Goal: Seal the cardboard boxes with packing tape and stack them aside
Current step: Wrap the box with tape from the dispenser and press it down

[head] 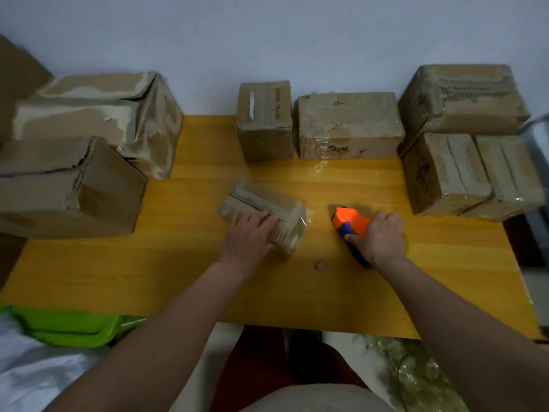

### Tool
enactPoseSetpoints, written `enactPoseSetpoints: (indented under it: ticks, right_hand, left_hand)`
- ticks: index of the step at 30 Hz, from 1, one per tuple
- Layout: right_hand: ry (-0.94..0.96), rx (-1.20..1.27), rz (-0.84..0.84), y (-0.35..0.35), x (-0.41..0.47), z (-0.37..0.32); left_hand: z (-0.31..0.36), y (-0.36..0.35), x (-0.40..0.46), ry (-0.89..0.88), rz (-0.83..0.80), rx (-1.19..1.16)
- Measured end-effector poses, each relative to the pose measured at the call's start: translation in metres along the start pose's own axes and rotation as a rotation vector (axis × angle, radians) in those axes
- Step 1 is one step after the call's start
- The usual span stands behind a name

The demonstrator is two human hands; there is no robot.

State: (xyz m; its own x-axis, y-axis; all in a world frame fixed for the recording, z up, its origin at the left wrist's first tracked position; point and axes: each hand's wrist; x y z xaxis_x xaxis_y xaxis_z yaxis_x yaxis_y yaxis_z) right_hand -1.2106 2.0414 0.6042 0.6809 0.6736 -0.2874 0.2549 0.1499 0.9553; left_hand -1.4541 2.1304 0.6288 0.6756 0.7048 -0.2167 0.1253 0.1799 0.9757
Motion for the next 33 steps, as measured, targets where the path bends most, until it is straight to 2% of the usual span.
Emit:
enactPoseSetpoints:
  ticks: [1,3,5,7,8,11,17,21,23,25,29,33]
  right_hand:
    - [0.093,0.066,0.128,0.001,-0.004,-0.007]
    - [0.403,0.288,0.352,-0.001,-0.020,-0.029]
    - [0.719,0.385,0.377,-0.007,-0.039,-0.051]
    - [0.907,0.235,0.365,-0.019,-0.052,-0.065]
    - [0.934,0.151,0.348,-0.024,-0.054,-0.067]
    - [0.870,0.029,0.321,-0.028,-0.045,-0.067]
    - [0.707,0.021,0.097,-0.012,-0.020,-0.088]
    - [0.573,0.288,-0.119,0.001,0.003,-0.098]
    - [0.416,0.609,-0.282,0.011,0.014,-0.101]
    - [0.265,0.865,-0.341,0.018,0.022,-0.099]
    - [0.191,0.893,-0.287,0.016,0.023,-0.095]
    - [0.132,0.817,-0.388,0.014,0.028,-0.095]
  left_hand:
    - [-0.001,0.002,0.005,-0.005,0.033,0.000]
    - [-0.001,0.006,0.014,-0.025,0.078,-0.014]
    - [-0.003,0.005,0.020,-0.045,0.077,-0.017]
    - [-0.007,0.002,0.024,-0.061,0.074,-0.066]
    - [-0.009,0.001,0.026,-0.066,0.052,-0.094]
    - [-0.016,-0.002,0.031,-0.084,-0.069,-0.115]
    - [-0.017,-0.005,0.027,-0.103,-0.071,-0.110]
    - [-0.015,-0.003,0.020,-0.104,-0.078,-0.090]
    - [-0.014,0.003,0.025,-0.109,-0.041,-0.041]
    - [-0.015,0.010,0.038,-0.123,-0.006,-0.023]
    - [-0.017,0.009,0.060,-0.240,-0.116,-0.058]
    - [-0.018,-0.001,0.060,-0.262,-0.066,-0.013]
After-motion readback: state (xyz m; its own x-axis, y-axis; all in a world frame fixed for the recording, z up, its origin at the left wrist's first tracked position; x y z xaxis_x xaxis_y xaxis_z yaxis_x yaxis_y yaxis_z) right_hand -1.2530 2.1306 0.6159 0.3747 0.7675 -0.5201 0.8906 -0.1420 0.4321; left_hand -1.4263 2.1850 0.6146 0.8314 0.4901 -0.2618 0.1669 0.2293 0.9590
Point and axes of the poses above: each hand's wrist, its own x-axis towards the middle knuckle, its own y-axis out of the back of the hand, z = x × y, and after that the axes turned 3 degrees about -y, right-handed
